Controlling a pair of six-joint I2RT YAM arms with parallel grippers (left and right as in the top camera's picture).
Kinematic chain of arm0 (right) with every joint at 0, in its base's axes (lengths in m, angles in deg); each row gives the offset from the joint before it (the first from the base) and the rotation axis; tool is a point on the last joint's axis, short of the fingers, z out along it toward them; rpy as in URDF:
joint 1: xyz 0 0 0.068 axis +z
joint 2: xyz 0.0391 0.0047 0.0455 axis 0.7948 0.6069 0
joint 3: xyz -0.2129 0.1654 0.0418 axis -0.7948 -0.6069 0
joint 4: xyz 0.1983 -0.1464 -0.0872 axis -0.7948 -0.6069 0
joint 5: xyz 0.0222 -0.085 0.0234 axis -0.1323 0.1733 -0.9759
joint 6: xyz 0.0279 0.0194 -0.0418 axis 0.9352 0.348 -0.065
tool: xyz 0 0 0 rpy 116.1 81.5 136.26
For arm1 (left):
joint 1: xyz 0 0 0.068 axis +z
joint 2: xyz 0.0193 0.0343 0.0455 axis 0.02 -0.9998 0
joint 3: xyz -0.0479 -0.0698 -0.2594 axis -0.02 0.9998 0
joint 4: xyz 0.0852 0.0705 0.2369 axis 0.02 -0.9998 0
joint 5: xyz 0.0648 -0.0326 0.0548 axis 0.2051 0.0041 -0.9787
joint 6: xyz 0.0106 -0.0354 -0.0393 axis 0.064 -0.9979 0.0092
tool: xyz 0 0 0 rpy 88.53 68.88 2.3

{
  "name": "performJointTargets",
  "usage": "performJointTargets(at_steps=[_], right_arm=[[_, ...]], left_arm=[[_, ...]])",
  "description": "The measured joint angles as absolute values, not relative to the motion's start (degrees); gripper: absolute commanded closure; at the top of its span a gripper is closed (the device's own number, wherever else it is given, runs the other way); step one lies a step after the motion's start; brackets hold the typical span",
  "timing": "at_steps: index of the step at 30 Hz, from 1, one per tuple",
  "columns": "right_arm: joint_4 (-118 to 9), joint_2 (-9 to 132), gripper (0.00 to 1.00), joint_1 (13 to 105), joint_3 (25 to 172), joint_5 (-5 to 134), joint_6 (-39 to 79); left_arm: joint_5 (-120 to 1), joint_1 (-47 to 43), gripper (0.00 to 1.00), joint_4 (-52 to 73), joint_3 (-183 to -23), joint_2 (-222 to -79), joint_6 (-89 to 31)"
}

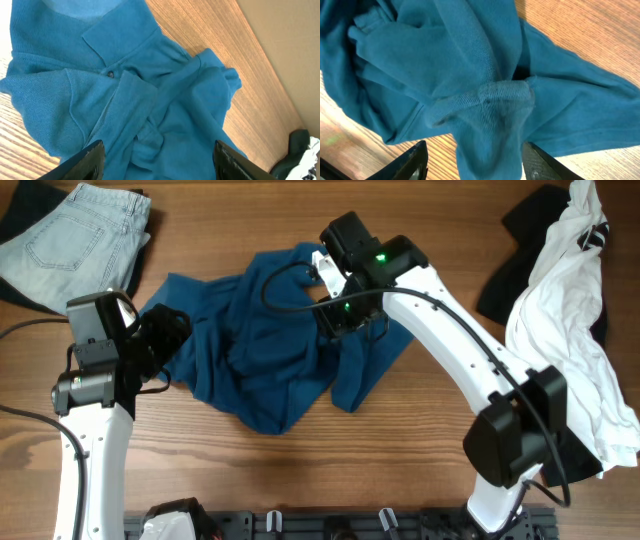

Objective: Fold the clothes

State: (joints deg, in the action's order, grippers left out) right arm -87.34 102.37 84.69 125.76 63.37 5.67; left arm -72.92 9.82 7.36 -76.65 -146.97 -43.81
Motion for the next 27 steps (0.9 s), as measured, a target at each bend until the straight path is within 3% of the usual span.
performJointTargets(at_steps=[3,6,27], right_arm=[[-86.51,102.80,0.77,84.69,125.76,62.98,5.85],[-85.98,102.80,0.95,84.69,125.76,62.56,5.56],[-86.79,102.78,0.95,84.69,125.76,65.18,5.17]], left_arm=[[-72.92,9.82,0.31,7.39,-76.67,-146.97,-43.83],[-72.92,9.82,0.31,7.39,-76.65,-146.97,-43.83],[-72.92,9.82,0.31,7.34,-76.67,-146.97,-43.83]])
